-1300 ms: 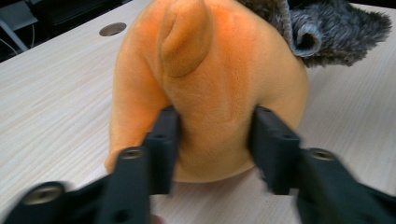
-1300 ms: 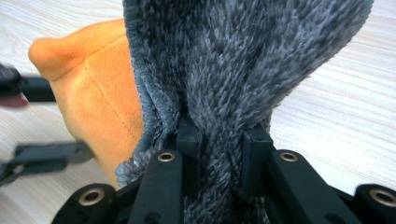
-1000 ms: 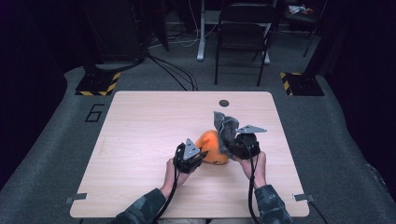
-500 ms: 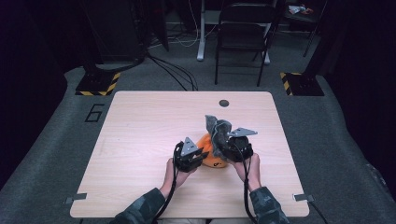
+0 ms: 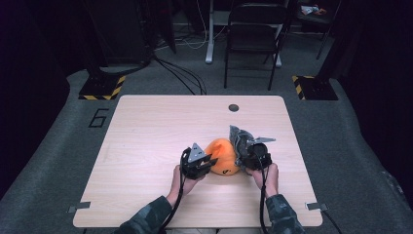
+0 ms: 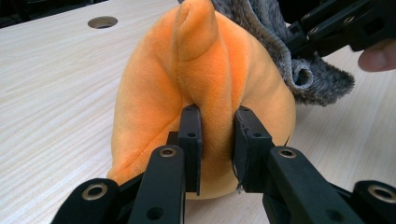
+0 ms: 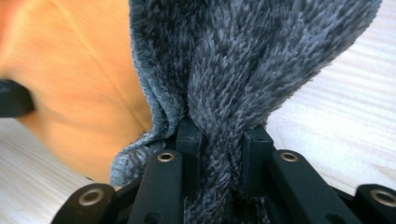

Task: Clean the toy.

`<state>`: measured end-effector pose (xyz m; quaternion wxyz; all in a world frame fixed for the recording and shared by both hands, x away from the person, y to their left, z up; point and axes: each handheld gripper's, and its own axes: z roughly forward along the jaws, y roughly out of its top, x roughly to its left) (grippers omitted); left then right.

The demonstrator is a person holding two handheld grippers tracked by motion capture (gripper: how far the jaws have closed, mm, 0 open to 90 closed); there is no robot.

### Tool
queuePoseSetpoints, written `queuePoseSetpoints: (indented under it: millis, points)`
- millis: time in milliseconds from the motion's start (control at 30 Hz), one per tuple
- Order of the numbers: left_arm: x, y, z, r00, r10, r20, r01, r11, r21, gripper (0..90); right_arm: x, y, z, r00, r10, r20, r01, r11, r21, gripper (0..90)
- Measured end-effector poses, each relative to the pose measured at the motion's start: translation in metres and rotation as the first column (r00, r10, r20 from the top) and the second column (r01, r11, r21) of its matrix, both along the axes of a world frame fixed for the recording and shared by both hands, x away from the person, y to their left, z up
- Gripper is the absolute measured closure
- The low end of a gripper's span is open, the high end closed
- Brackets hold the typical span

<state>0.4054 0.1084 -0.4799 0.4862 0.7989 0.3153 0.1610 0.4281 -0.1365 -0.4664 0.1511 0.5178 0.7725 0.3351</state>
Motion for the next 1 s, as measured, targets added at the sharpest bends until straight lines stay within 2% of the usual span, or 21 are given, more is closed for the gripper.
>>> queuePoseSetpoints:
  millis: [67, 167, 200, 267, 333, 467, 633, 700, 800, 833, 900, 933, 1000]
  points:
    - [0.0, 0.0, 0.0, 1.0, 0.003, 0.002, -0.003, 1.0, -0.004, 74.7, 0.002, -0.003, -0.007, 0.9998, -0.011, -0.017, 0.01, 0.9997, -0.021, 73.4]
    - [0.0, 0.001, 0.0, 0.9999, 0.011, -0.004, -0.011, 0.9996, -0.027, 74.3, 0.006, -0.007, -0.022, 0.9965, -0.027, -0.079, 0.023, 0.9986, -0.047, 73.2]
    - [0.0, 0.001, 0.0, 0.9999, 0.01, -0.001, -0.01, 0.9995, -0.031, 74.3, 0.007, -0.009, -0.027, 0.9945, -0.028, -0.101, 0.023, 0.9986, -0.049, 73.1]
    - [-0.001, 0.001, 0.0, 1.0, 0.008, 0.002, -0.008, 0.9995, -0.03, 74.1, 0.008, -0.011, -0.029, 0.994, -0.032, -0.105, 0.029, 0.9991, -0.031, 73.2]
    - [-0.001, 0.001, 0.0, 1.0, 0.008, 0.003, -0.008, 0.9995, -0.03, 74.2, 0.007, -0.013, -0.019, 0.997, -0.034, -0.07, 0.031, 0.9985, -0.045, 73.6]
    - [-0.001, 0.0, 0.001, 1.0, 0.003, 0.005, -0.003, 0.9997, -0.025, 74.2, 0.0, -0.017, 0.013, 0.9986, -0.038, 0.037, 0.038, 0.9992, 0.01, 73.7]
    - [-0.004, -0.002, 0.001, 0.9998, -0.006, 0.018, 0.007, 0.9999, -0.014, 74.1, -0.012, -0.001, 0.049, 0.9899, 0.027, 0.139, -0.04, 0.9946, 0.096, 73.7]
    - [-0.004, -0.002, 0.002, 0.9996, -0.014, 0.023, 0.014, 0.9999, -0.009, 74.0, -0.017, 0.009, 0.058, 0.9828, 0.056, 0.176, -0.076, 0.9913, 0.107, 73.6]
    - [-0.006, -0.004, 0.002, 0.9991, -0.035, 0.023, 0.035, 0.9994, 0.001, 73.8, -0.021, 0.024, 0.057, 0.9778, 0.094, 0.187, -0.112, 0.9901, 0.085, 73.5]
    - [-0.006, -0.005, 0.002, 0.999, -0.035, 0.026, 0.035, 0.9993, 0.008, 73.7, -0.02, 0.028, 0.052, 0.9795, 0.109, 0.169, -0.122, 0.9902, 0.068, 73.3]
    - [-0.005, -0.005, 0.002, 0.9987, -0.043, 0.026, 0.042, 0.9989, 0.022, 73.5, -0.018, 0.031, 0.041, 0.9808, 0.102, 0.166, -0.106, 0.9942, 0.016, 73.4]
    - [-0.005, -0.005, 0.001, 0.9991, -0.036, 0.023, 0.036, 0.9993, 0.009, 73.5, -0.017, 0.03, 0.038, 0.9818, 0.103, 0.16, -0.108, 0.994, 0.022, 73.3]
    - [-0.005, -0.005, 0.001, 0.9992, -0.032, 0.023, 0.032, 0.9994, 0.008, 73.5, -0.015, 0.026, 0.038, 0.9855, 0.093, 0.142, -0.096, 0.9951, 0.02, 73.3]
